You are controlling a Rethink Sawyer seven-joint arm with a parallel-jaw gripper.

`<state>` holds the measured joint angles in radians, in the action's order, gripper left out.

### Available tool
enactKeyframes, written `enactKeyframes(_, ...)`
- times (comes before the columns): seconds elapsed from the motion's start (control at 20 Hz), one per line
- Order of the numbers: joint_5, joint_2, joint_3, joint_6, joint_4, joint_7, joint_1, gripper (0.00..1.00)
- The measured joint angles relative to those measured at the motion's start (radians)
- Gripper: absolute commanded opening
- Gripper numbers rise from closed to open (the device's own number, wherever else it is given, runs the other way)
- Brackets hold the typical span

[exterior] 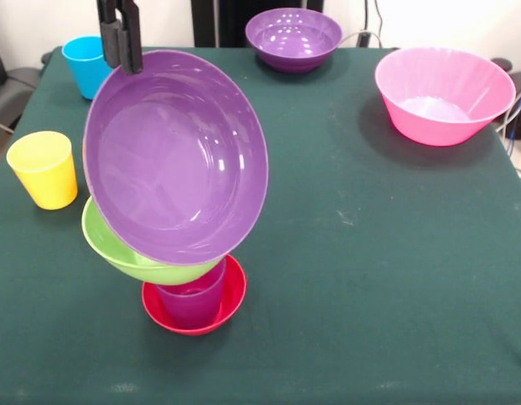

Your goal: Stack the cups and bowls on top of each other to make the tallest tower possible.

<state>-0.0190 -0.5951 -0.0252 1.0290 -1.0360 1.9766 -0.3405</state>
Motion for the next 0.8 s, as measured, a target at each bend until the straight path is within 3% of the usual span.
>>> enactKeyframes(0.45, 0.017, -0.008, 0.070, -0.171, -0.100, 0.000, -0.075, 0.00)
enactKeyframes(0.8, 0.018, 0.003, 0.120, -0.246, -0.145, 0.000, -0.109, 0.00)
